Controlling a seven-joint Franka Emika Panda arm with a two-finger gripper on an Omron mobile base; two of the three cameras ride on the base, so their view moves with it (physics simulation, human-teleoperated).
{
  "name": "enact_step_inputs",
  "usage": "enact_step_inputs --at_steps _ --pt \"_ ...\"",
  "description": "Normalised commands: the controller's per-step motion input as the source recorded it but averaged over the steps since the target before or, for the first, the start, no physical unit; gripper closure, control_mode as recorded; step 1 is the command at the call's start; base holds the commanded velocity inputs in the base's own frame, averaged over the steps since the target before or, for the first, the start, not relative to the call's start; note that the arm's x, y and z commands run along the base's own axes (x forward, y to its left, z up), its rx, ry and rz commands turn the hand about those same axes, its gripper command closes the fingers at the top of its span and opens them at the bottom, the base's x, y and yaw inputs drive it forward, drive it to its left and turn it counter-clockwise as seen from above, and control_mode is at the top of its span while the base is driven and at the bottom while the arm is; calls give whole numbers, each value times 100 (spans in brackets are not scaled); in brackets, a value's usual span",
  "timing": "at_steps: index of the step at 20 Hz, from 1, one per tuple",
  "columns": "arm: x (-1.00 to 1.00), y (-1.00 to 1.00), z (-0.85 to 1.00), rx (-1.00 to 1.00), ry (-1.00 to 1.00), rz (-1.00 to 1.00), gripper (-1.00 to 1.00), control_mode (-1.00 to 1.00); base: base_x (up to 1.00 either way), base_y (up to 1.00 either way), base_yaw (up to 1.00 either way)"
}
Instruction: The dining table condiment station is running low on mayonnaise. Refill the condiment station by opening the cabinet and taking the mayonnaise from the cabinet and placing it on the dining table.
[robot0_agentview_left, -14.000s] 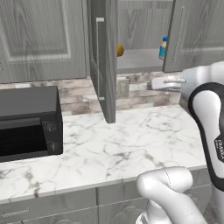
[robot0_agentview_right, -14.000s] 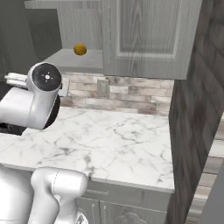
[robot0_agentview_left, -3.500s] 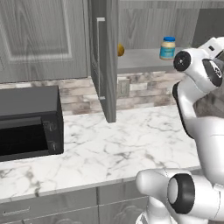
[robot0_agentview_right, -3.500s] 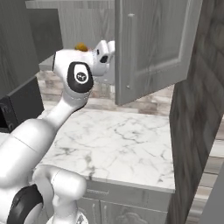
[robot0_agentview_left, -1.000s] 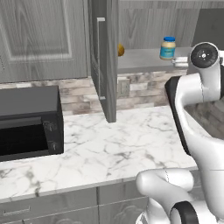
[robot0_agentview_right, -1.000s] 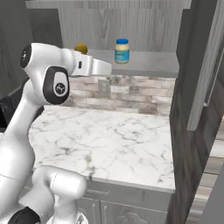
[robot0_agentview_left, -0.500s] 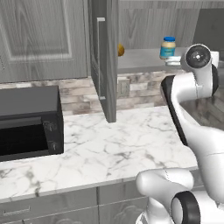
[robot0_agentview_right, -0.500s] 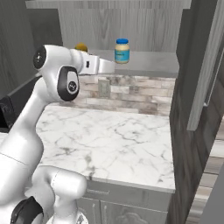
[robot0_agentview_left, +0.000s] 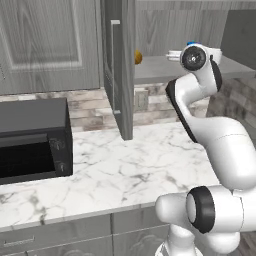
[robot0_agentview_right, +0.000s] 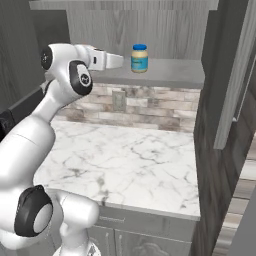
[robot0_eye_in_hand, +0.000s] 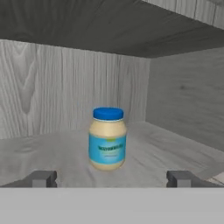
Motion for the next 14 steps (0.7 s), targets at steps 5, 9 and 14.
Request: enact_step_inputs --at_steps 5,9,14 --pt "19 5 45 -1 -18 -1 -100 -100 0 0 0" --pt "9 0 8 0 -1 -2 -100 -100 0 0 0" --pt "37 -1 -13 0 2 0 -100 -100 0 0 0"
